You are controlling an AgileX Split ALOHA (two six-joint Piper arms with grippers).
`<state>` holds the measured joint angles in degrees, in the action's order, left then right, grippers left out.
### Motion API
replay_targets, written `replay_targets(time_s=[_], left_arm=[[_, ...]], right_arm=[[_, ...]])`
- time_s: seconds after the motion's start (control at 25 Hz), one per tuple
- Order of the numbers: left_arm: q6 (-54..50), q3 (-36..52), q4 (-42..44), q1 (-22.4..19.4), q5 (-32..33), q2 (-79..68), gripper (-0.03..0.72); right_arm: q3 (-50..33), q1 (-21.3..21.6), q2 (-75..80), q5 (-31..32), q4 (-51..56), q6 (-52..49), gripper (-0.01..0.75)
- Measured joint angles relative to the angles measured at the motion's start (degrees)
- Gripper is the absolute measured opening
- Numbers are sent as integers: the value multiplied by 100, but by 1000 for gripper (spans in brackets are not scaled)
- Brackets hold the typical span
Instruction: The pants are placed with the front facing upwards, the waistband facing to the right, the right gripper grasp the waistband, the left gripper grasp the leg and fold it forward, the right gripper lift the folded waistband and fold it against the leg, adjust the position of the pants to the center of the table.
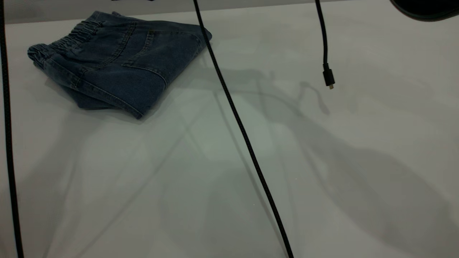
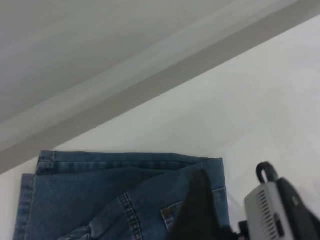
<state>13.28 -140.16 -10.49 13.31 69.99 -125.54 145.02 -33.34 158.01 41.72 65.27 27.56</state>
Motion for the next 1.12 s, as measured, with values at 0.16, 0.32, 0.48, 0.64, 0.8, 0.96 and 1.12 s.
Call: replay_targets(time_s=[0.16,0.32,0.48,0.64,0.8,0.96,1.12], left_arm=[[0,0,146,0,0,0,538],[-21,5,322,0,0,0,538],[-21,143,312,0,-14,0,538],[-25,450,324,0,-14,0,538],[-65,847,347,0,-14,-5,538],[-87,1359,395,0,-14,-12,538],[-266,1981,494,0,-25,-19,538]], right_arm=[[0,251,-14,418,-305,-74,602],[0,670,-80,898,-642,-303,594],[5,1181,-238,1282,-1060,-485,594],[144,1664,-391,1608,-1798,-987,594],[584,2045,-403,2175,-2894,-1741,594],[1077,2221,-403,2774,-3819,-2279,594],[1317,2248,-403,2842,-4207,-2319,594]])
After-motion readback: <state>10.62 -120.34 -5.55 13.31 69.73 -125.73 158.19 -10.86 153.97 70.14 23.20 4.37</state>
